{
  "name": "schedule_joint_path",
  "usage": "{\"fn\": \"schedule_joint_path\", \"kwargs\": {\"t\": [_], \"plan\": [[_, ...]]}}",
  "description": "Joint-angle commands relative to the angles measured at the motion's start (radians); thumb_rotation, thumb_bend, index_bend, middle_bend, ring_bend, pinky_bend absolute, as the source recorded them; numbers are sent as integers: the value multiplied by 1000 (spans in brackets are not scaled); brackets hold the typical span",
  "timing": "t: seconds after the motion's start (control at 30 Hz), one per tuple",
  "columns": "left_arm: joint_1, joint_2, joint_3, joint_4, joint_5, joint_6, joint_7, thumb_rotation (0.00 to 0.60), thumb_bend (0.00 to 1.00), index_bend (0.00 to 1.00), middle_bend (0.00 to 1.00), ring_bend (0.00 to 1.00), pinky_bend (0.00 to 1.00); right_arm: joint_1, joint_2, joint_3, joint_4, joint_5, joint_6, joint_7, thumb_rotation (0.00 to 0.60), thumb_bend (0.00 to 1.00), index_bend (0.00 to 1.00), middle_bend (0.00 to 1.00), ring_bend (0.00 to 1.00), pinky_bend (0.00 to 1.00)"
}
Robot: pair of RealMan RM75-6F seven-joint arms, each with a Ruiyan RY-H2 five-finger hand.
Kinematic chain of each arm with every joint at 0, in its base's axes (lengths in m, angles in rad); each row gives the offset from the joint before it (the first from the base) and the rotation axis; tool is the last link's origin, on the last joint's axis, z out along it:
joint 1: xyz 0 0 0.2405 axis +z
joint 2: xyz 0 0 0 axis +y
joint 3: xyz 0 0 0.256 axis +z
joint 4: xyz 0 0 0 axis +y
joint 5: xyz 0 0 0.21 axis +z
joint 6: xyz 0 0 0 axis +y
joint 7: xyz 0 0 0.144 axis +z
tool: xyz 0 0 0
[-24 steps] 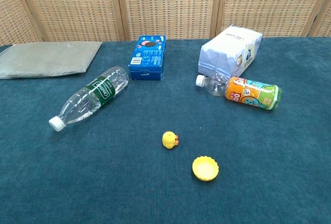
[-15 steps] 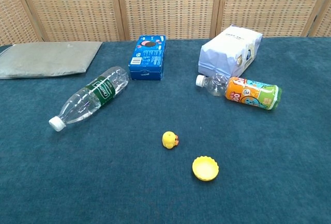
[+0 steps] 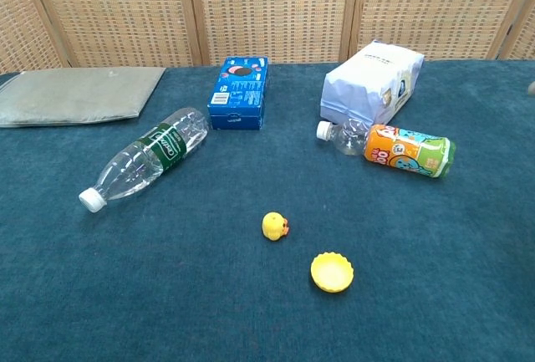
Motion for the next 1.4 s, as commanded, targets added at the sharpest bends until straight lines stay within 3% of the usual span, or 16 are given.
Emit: {"fn": "schedule_joint_path", "kwargs": {"t": [0.03, 0.17, 0.3, 0.7, 0.93, 1.17, 1.4], "plan": [[-7, -7, -5, 4, -11, -12, 9, 600, 58, 0, 0, 0, 0, 182, -15, 72, -45, 90, -239, 32, 600, 0, 227, 0, 0, 0], [-19, -14, -13, 8, -36, -38, 21, 600, 58, 0, 0, 0, 0, 301, -78, 116, -37, 209, -380, -38, 600, 0, 236, 0, 0, 0], [-35, -18, -27, 19, -87, -77, 18, 600, 57, 0, 0, 0, 0, 446, -249, 151, 32, 383, -494, -159, 600, 0, 248, 0, 0, 0], [-56, -17, -41, 33, -146, -120, 7, 600, 59, 0, 0, 0, 0, 675, -554, 129, 194, 787, -441, -428, 600, 0, 288, 0, 0, 0], [-61, -13, -38, 35, -156, -132, -4, 600, 59, 0, 0, 0, 0, 733, -645, 96, 276, 869, -391, -484, 600, 6, 367, 0, 0, 0], [-64, -10, -39, 38, -160, -135, -15, 600, 59, 0, 0, 0, 0, 752, -662, 95, 302, 895, -370, -476, 600, 77, 378, 0, 0, 0], [-65, -9, -35, 35, -156, -131, -13, 600, 59, 0, 0, 0, 0, 765, -674, 78, 316, 923, -361, -478, 600, 86, 410, 0, 0, 0]]}}
